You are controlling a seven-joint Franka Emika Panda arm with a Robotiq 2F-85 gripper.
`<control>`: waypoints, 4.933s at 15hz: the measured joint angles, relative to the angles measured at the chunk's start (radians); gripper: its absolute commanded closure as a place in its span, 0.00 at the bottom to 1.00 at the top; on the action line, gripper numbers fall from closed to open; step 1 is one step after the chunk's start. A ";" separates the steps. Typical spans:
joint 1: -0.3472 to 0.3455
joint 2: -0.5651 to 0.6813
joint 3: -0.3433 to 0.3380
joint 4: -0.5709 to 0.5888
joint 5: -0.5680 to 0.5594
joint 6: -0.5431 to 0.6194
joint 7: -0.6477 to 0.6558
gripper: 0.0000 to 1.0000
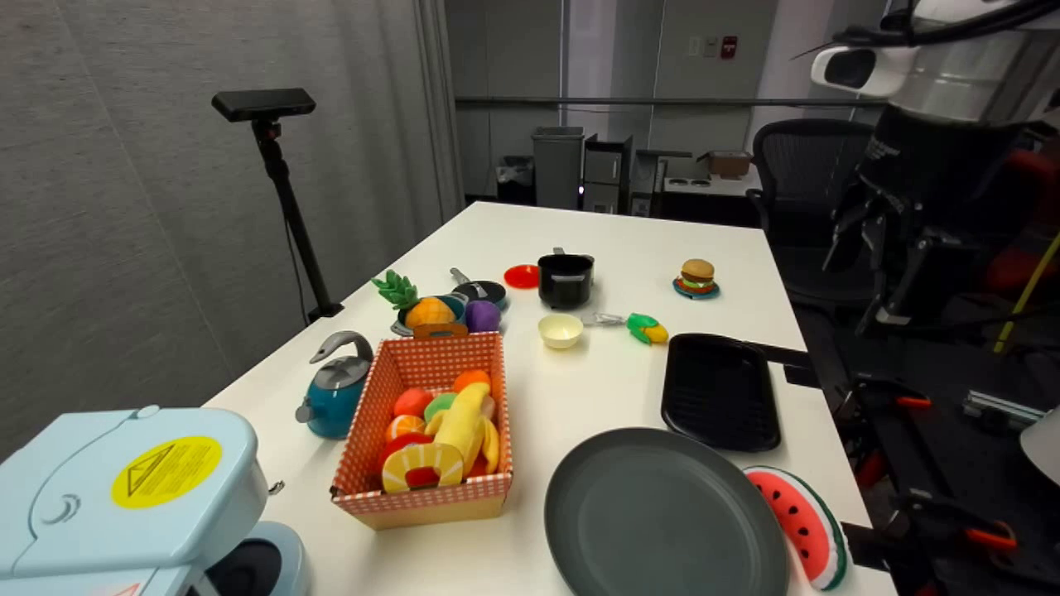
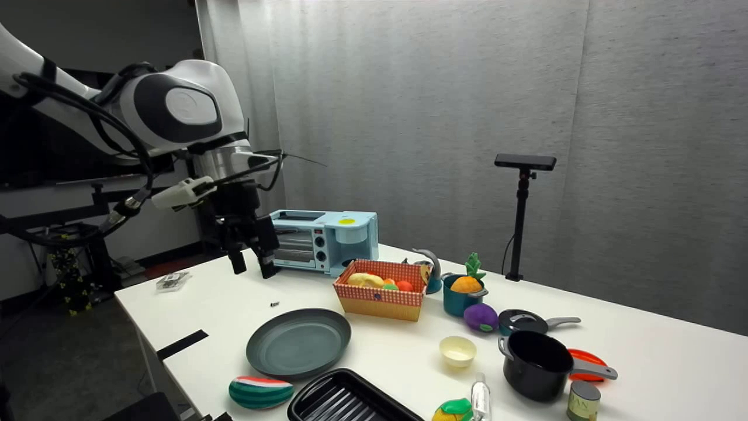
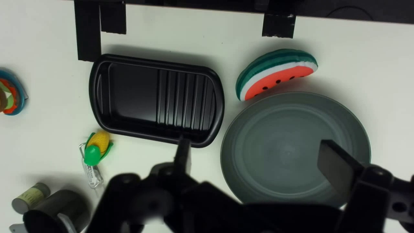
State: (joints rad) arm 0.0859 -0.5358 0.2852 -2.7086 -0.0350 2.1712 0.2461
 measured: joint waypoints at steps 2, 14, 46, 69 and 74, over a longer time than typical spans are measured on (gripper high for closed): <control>0.001 0.064 -0.019 0.004 0.000 0.014 -0.029 0.00; 0.003 0.448 -0.068 0.102 0.000 0.304 -0.118 0.00; 0.001 0.934 -0.320 0.530 -0.043 0.383 -0.114 0.00; -0.020 1.117 -0.431 0.795 -0.055 0.255 -0.082 0.00; -0.025 1.164 -0.439 0.855 -0.055 0.240 -0.078 0.00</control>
State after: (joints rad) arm 0.0605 0.6281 -0.1536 -1.8541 -0.0899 2.4114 0.1680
